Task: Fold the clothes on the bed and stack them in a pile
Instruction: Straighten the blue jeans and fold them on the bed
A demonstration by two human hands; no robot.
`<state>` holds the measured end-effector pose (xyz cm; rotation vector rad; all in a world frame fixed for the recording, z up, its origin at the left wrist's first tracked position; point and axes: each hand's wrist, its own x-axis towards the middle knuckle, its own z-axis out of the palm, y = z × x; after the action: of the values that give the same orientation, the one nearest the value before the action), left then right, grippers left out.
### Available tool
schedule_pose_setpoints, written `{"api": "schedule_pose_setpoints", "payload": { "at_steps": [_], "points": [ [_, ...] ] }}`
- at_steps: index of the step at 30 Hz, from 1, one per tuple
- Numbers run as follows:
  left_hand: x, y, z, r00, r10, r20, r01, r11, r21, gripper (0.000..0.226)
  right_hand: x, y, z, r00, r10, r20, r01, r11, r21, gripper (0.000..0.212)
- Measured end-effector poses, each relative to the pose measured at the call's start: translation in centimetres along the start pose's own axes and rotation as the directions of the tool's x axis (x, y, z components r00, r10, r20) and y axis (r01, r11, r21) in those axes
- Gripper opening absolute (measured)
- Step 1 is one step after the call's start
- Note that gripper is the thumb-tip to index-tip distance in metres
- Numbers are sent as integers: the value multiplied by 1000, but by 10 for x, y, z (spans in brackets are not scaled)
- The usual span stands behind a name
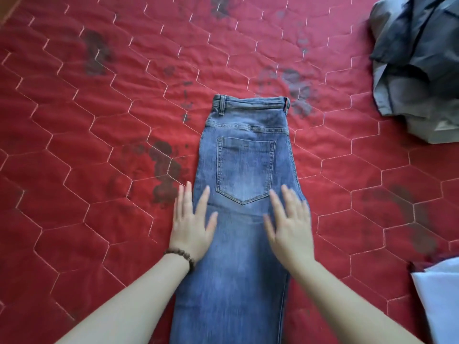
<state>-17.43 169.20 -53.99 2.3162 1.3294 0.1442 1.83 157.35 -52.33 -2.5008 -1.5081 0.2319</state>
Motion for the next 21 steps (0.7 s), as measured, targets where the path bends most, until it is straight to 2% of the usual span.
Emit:
{"api": "schedule_pose_setpoints", "payload": {
  "at_steps": [1,3,7,9,13,17,21],
  "points": [
    [17,0,-6,998,-60,-34,57,994,-97,54,18,8,-8,997,77,-23,-77,997,1,55],
    [49,1,-13,991,-89,-97,66,973,-220,46,51,23,-15,974,221,52,-221,975,-13,61],
    [97,9,-17,985,-131,-108,88,937,-338,32,96,32,-10,945,272,181,-291,952,92,67],
    [112,8,-18,985,-149,-84,114,938,-327,32,108,29,-4,944,268,191,-291,951,102,67],
    [124,8,-19,999,-47,-25,38,960,-278,36,116,25,5,951,226,210,-262,952,162,62],
    [128,15,-17,994,32,-105,-37,998,-46,37,126,27,2,976,149,159,-163,983,80,56],
    [167,21,-27,983,36,-180,-48,997,-62,38,167,27,-7,993,102,57,-106,991,79,55]
  ]
}}
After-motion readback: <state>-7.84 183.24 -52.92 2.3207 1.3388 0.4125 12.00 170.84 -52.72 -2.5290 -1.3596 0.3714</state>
